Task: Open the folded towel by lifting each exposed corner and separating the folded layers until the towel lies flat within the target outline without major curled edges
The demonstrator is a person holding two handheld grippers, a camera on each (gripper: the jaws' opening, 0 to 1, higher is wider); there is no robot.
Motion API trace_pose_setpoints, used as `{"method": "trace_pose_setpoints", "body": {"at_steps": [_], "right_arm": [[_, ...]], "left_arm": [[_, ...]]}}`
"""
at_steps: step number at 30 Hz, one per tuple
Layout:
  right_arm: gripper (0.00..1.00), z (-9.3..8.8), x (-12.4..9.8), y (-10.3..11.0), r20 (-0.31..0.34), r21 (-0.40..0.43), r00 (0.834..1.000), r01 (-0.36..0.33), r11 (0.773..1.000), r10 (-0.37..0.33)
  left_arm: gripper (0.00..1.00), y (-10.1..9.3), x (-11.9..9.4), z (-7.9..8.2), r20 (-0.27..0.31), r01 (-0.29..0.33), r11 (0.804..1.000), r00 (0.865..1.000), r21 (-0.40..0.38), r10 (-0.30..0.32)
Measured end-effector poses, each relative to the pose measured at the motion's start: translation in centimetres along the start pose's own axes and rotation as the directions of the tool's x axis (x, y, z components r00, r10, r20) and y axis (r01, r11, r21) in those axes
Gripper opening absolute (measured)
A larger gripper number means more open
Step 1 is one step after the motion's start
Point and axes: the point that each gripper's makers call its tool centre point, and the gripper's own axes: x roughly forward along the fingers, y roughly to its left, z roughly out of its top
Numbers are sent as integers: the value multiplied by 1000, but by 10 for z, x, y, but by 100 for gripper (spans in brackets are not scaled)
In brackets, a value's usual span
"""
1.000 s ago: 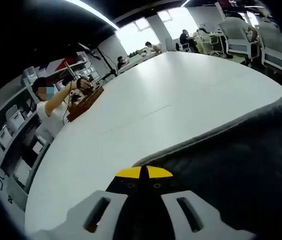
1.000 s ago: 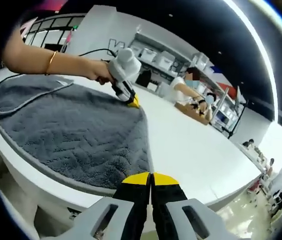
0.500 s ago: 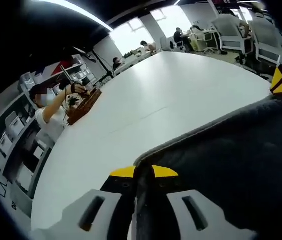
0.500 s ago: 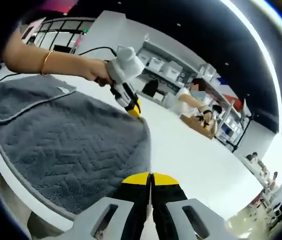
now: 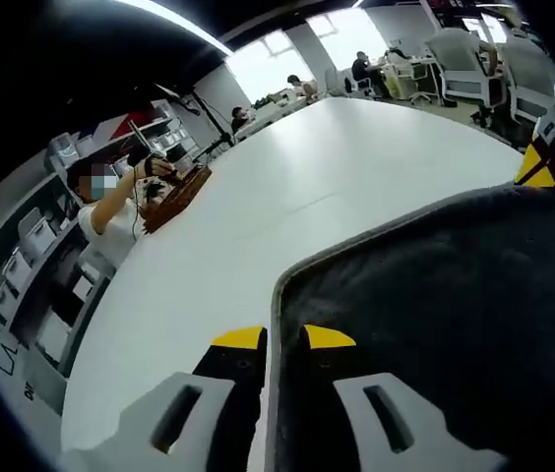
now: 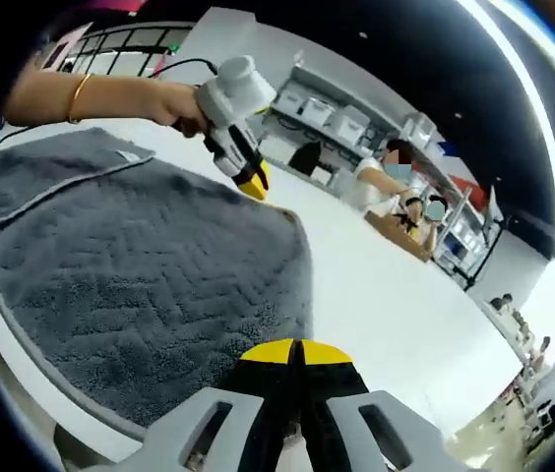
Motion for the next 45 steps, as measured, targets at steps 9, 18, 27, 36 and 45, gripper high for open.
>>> {"method": "trace_pose_setpoints", "body": {"at_steps": [9,18,27,36,45], "right_arm": [[0,-2,-2,-3,-2,27,1000,26,999,-26],[0,3,-5,2,28,42,1000,6,999,-7],[0,11,-9,5,45,36,999,2,999,-3],[0,12,-17,2,78,70,997,-14,997,9],[0,12,-23,-3,92,88,996,-8,996,0]], "left_arm": [[14,8,-27,-25,-37,-32,999,999,-5,32],[18,7,-55,-42,-105,-13,996,994,85,22],[28,-7,-66,-49,-169,108,971,983,214,-72],[35,-5,-88,-64,-222,236,935,958,266,-179],[30,17,-110,-82,-270,281,929,939,242,-214]]}}
